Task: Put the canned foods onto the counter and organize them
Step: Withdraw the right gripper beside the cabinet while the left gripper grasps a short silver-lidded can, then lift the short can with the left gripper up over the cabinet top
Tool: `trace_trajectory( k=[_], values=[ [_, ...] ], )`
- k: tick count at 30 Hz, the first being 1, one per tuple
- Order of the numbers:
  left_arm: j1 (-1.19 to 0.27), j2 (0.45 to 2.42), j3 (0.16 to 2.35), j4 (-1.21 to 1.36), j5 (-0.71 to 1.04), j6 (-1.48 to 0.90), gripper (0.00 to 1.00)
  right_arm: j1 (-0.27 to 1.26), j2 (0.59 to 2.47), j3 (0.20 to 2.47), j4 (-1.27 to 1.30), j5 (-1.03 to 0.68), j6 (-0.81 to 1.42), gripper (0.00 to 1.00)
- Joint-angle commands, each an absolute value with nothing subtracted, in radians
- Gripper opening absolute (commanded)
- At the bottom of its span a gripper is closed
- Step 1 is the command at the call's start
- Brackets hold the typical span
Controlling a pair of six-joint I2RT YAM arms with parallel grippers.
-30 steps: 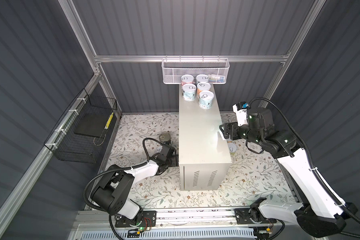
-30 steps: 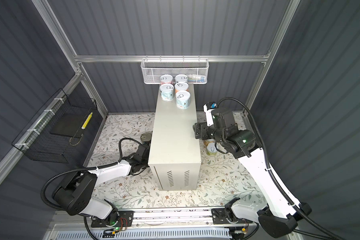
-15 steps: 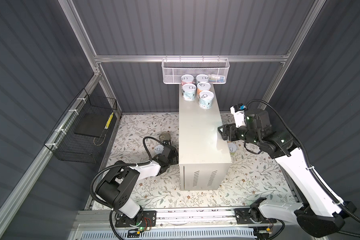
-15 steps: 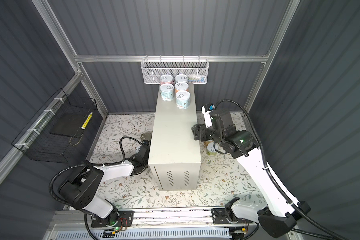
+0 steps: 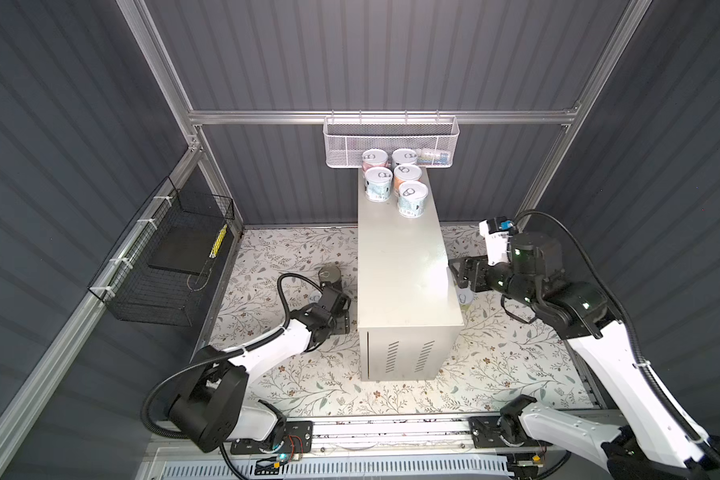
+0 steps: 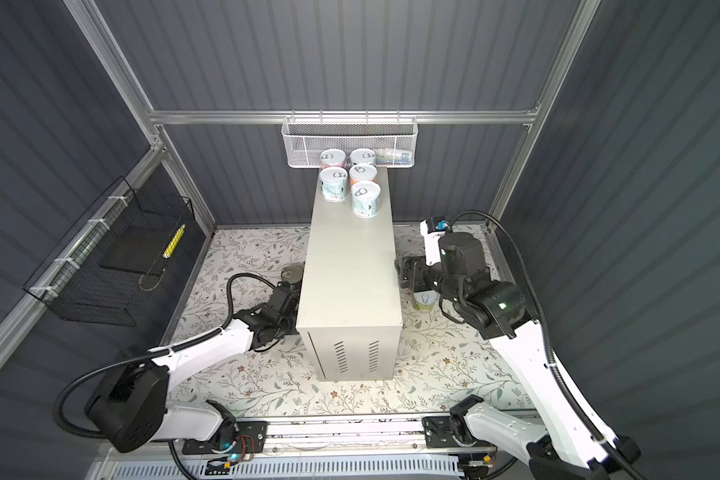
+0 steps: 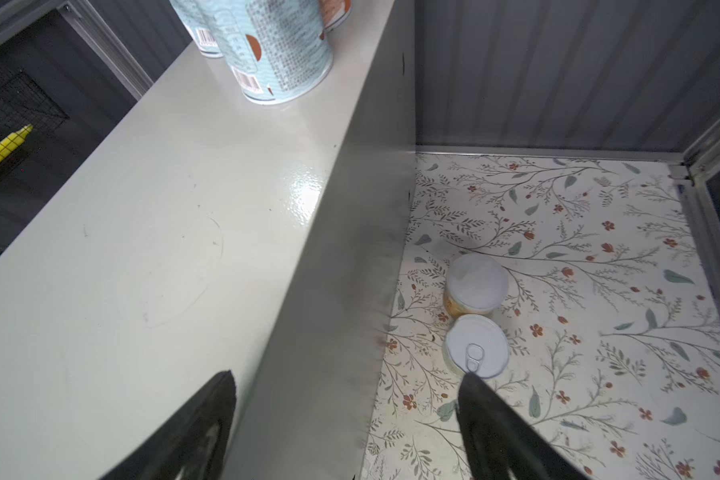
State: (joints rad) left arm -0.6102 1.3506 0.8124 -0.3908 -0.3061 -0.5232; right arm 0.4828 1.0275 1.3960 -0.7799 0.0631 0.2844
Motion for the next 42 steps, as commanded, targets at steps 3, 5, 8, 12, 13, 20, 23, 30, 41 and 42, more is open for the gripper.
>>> trace_trajectory(
  k=[3, 5, 8, 12, 13, 20, 23, 30, 41, 42],
  values=[
    [-0.615, 1.249, 1.083, -0.74, -0.366, -0.473, 0.0, 0.429, 0.903, 1.357, -0.831, 0.121, 0.307, 0.85],
    [-0.615, 1.26, 1.194, -0.824, -0.362, -0.442, 0.0, 0.401, 0.876, 1.344, -0.85, 0.122, 0.307, 0.85],
    [-0.615, 1.304, 1.385, -0.926, -0.338, -0.37, 0.0, 0.374, 0.853, 1.332, -0.867, 0.116, 0.305, 0.85],
    [-0.615, 1.397, 1.674, -1.099, -0.367, -0.293, 0.0, 0.37, 0.837, 1.32, -0.871, 0.118, 0.308, 0.85],
    [-0.615, 1.422, 1.744, -1.137, -0.385, -0.274, 0.0, 0.371, 0.834, 1.317, -0.87, 0.118, 0.308, 0.85],
    [-0.615, 1.576, 2.158, -1.25, -0.453, -0.175, 0.0, 0.369, 0.823, 1.315, -0.863, 0.129, 0.297, 0.85],
    [-0.615, 1.659, 2.308, -1.242, -0.412, -0.136, 0.0, 0.369, 0.822, 1.321, -0.856, 0.133, 0.285, 0.85],
    [-0.623, 1.853, 2.571, -1.194, -0.29, -0.099, 0.0, 0.367, 0.83, 1.356, -0.865, 0.183, 0.242, 0.85],
    [-0.652, 1.929, 2.614, -1.081, -0.186, -0.124, 0.0, 0.361, 0.822, 1.389, -0.847, 0.199, 0.23, 0.86],
    [-0.652, 1.937, 2.613, -1.077, -0.178, -0.127, 0.0, 0.362, 0.822, 1.392, -0.846, 0.196, 0.228, 0.86]
  ],
)
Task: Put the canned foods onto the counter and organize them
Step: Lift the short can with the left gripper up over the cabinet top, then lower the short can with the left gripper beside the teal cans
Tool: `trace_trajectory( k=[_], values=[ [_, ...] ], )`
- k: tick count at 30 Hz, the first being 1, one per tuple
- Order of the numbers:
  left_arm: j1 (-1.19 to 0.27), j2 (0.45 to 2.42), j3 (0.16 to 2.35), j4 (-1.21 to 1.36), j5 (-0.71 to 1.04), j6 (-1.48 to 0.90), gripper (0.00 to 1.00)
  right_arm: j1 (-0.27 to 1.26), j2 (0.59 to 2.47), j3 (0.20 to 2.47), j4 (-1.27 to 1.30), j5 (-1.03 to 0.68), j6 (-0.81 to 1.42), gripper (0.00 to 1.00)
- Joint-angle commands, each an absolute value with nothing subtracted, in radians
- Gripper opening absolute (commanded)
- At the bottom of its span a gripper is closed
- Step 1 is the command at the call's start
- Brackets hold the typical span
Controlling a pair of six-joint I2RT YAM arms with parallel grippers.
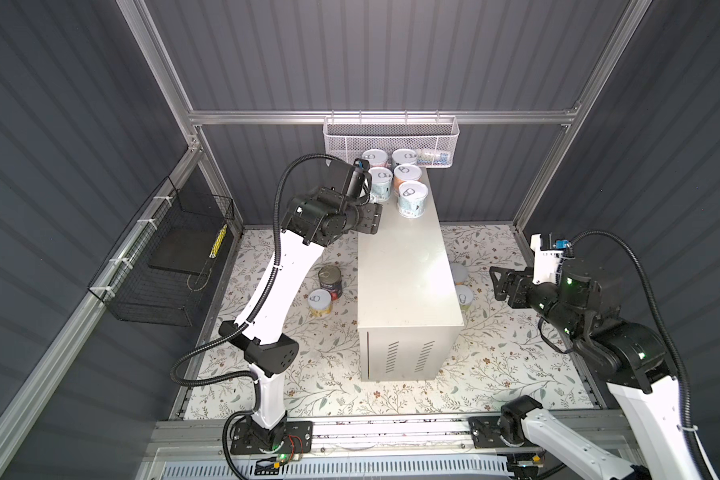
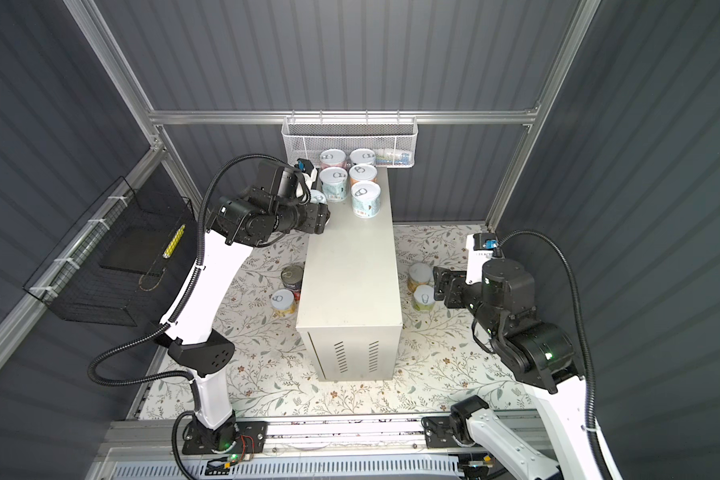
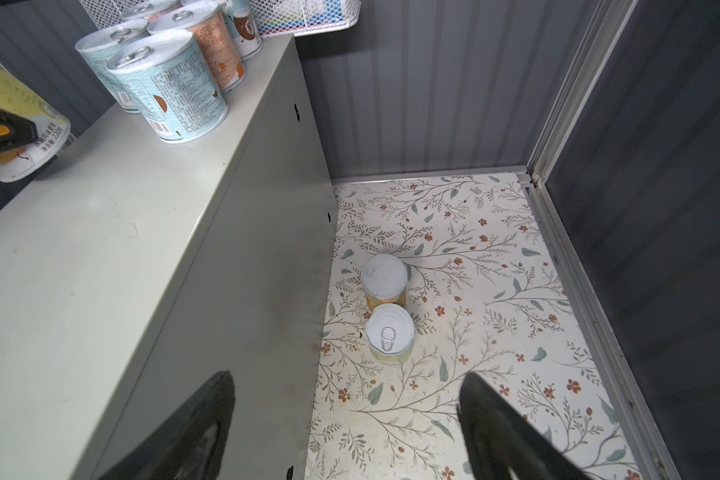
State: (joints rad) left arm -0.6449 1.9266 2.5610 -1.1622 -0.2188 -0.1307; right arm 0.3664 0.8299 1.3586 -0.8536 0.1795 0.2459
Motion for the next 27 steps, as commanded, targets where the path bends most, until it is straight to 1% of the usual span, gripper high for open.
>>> trace_trajectory(
  k=[1, 10, 11, 13, 16, 22, 24, 26, 27],
  values=[
    [-0.653, 1.945, 2.614, -1.076, -0.167, -0.129, 0.0, 0.362, 0.826, 1.396, -0.846, 0.194, 0.226, 0.87],
    [-0.656, 1.97, 2.566, -1.06, -0.138, -0.147, 0.0, 0.362, 0.837, 1.399, -0.839, 0.175, 0.232, 0.89],
    [-0.657, 1.971, 2.565, -1.059, -0.136, -0.149, 0.06, 0.362, 0.838, 1.4, -0.838, 0.175, 0.233, 0.9],
    [-0.659, 1.965, 2.551, -1.048, -0.128, -0.149, 0.26, 0.362, 0.839, 1.4, -0.837, 0.166, 0.238, 0.99],
    [-0.663, 1.945, 2.511, -1.028, -0.134, -0.147, 0.37, 0.361, 0.852, 1.411, -0.849, 0.164, 0.242, 0.99],
    [-0.664, 1.897, 2.422, -1.021, -0.13, -0.142, 0.46, 0.361, 0.871, 1.408, -0.844, 0.141, 0.258, 0.99],
    [-0.664, 1.871, 2.378, -1.02, -0.124, -0.139, 0.56, 0.362, 0.875, 1.412, -0.845, 0.141, 0.264, 0.99],
    [-0.664, 1.845, 2.335, -1.02, -0.12, -0.137, 0.58, 0.362, 0.877, 1.408, -0.84, 0.139, 0.267, 0.99],
    [-0.664, 1.829, 2.312, -0.986, -0.115, -0.132, 0.62, 0.362, 0.877, 1.406, -0.84, 0.143, 0.271, 0.99]
  ],
)
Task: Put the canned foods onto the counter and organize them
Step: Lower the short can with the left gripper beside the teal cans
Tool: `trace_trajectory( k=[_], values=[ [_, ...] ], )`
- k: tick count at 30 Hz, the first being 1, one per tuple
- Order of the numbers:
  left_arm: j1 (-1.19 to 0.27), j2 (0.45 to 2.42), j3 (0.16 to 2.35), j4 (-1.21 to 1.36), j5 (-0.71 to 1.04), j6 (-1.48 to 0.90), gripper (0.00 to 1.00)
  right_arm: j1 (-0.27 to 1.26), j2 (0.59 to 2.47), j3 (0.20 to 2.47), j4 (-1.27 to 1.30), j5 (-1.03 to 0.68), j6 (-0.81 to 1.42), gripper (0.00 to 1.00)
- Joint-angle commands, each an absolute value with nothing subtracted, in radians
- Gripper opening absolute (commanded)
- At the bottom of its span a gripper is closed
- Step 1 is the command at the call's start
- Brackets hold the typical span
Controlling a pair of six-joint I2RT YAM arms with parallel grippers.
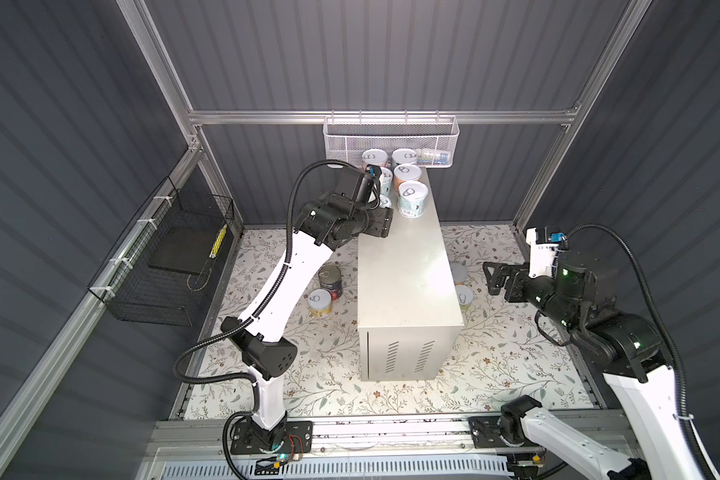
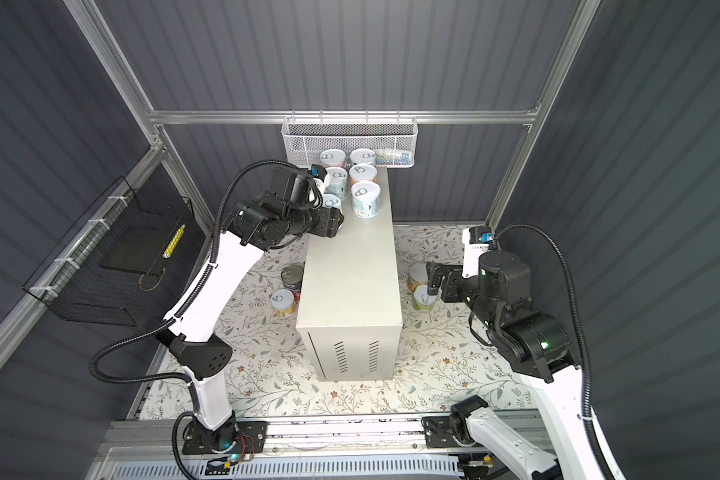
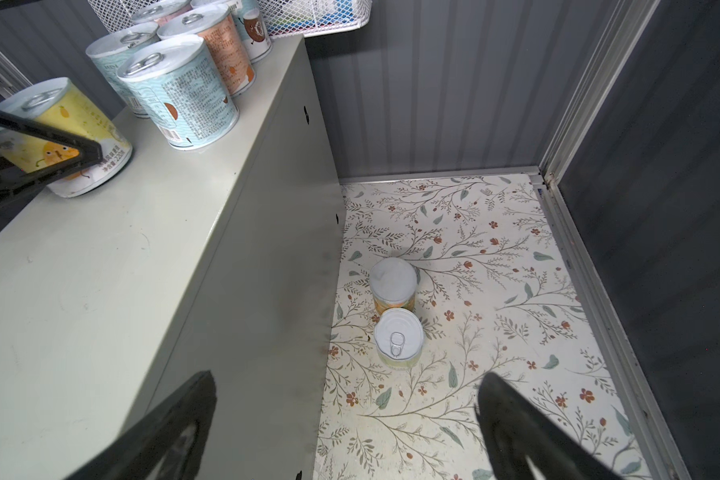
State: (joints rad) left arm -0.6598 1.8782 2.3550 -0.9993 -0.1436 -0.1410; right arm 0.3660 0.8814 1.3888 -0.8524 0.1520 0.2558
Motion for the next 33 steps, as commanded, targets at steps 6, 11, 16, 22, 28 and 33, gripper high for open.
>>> trace_trajectory(
  k=[6, 11, 16, 22, 28, 33],
  values=[
    [-0.664, 1.753, 2.168, -0.934, -0.067, -0.107, 0.82, 0.362, 0.885, 1.387, -0.828, 0.14, 0.282, 0.99],
    [-0.665, 1.774, 2.156, -0.916, -0.025, -0.109, 0.82, 0.362, 0.894, 1.387, -0.825, 0.143, 0.278, 0.99],
    [-0.664, 1.754, 2.117, -0.905, -0.006, -0.11, 0.83, 0.362, 0.897, 1.38, -0.814, 0.136, 0.281, 0.99],
    [-0.664, 1.675, 2.014, -0.905, -0.023, -0.109, 0.9, 0.362, 0.899, 1.378, -0.808, 0.126, 0.287, 0.99],
    [-0.664, 1.635, 1.954, -0.914, -0.027, -0.118, 0.91, 0.362, 0.902, 1.371, -0.804, 0.114, 0.296, 0.99],
    [-0.664, 1.597, 1.916, -0.87, -0.078, -0.136, 0.79, 0.362, 0.905, 1.371, -0.794, 0.096, 0.298, 0.99]
  ],
)
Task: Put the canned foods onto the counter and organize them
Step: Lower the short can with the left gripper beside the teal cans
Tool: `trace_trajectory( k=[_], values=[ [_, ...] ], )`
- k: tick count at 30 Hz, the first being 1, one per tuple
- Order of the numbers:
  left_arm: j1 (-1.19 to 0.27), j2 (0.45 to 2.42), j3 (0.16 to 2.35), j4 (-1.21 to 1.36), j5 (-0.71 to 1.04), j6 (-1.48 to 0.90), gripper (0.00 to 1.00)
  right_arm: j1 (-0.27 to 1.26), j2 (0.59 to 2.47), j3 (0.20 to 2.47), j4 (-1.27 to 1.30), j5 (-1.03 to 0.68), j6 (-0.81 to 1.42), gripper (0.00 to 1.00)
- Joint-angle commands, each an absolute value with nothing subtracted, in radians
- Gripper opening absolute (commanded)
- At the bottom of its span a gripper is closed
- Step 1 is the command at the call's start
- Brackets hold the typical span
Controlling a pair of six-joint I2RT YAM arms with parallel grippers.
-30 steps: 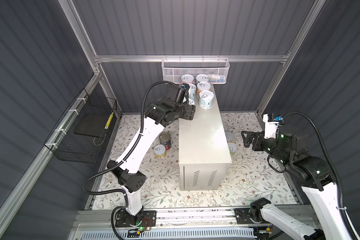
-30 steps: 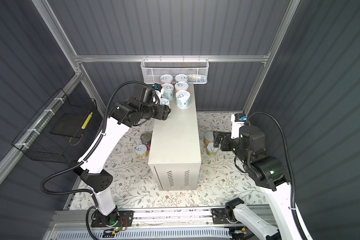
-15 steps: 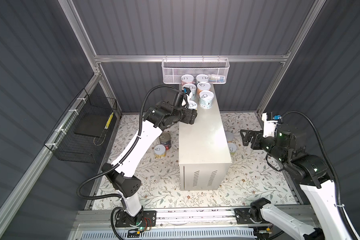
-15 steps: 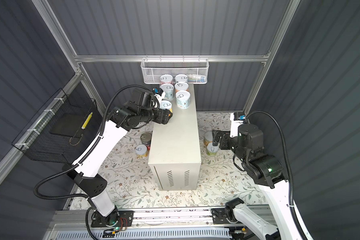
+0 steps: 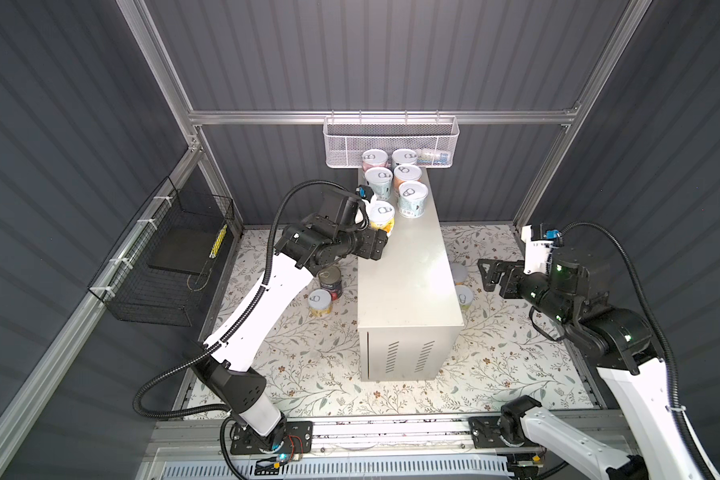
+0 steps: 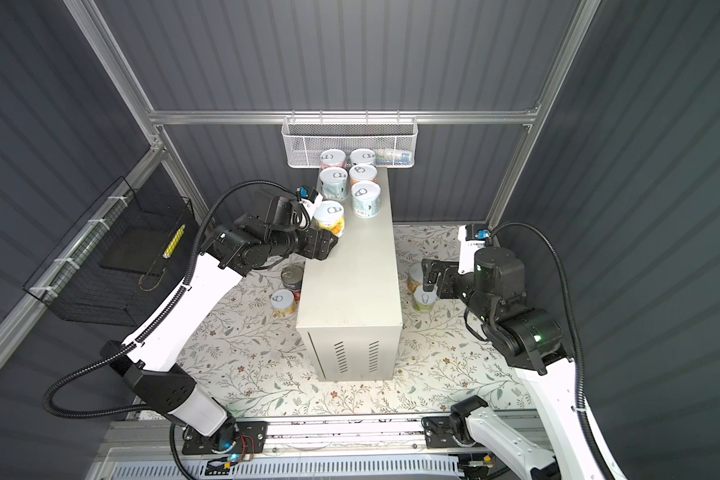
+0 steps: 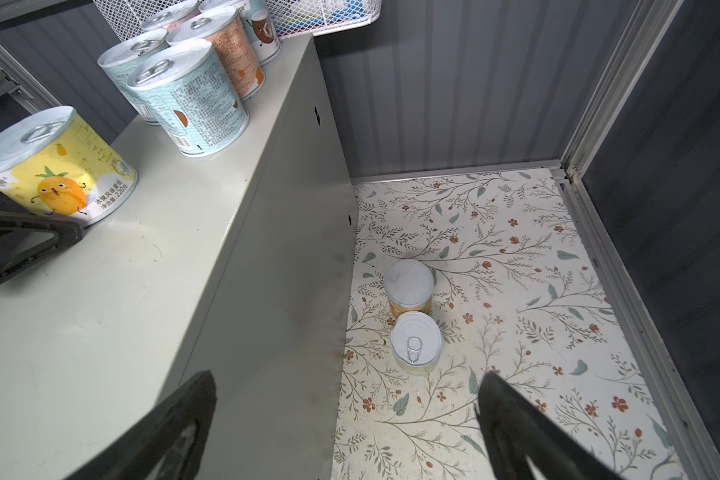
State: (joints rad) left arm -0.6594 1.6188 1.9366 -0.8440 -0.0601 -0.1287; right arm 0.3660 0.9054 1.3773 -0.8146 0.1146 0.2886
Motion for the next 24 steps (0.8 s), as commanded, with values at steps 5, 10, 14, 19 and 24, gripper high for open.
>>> trace_trajectory(
  k=[5, 10, 14, 19, 24],
  values=[
    [-0.664, 1.594, 1.903, -0.815, -0.115, -0.138, 0.66, 0.361, 0.903, 1.365, -0.779, 0.078, 0.295, 0.99],
    [-0.663, 1.626, 1.921, -0.781, -0.12, -0.134, 0.66, 0.361, 0.902, 1.359, -0.781, 0.08, 0.295, 0.99],
    [-0.663, 1.658, 1.948, -0.774, -0.123, -0.125, 0.66, 0.362, 0.905, 1.352, -0.775, 0.076, 0.293, 0.99],
    [-0.66, 1.706, 2.001, -0.77, -0.132, -0.114, 0.66, 0.362, 0.914, 1.351, -0.768, 0.066, 0.285, 0.99],
    [-0.651, 1.756, 2.05, -0.772, -0.116, -0.098, 0.66, 0.362, 0.917, 1.347, -0.761, 0.073, 0.278, 0.99]
  ],
)
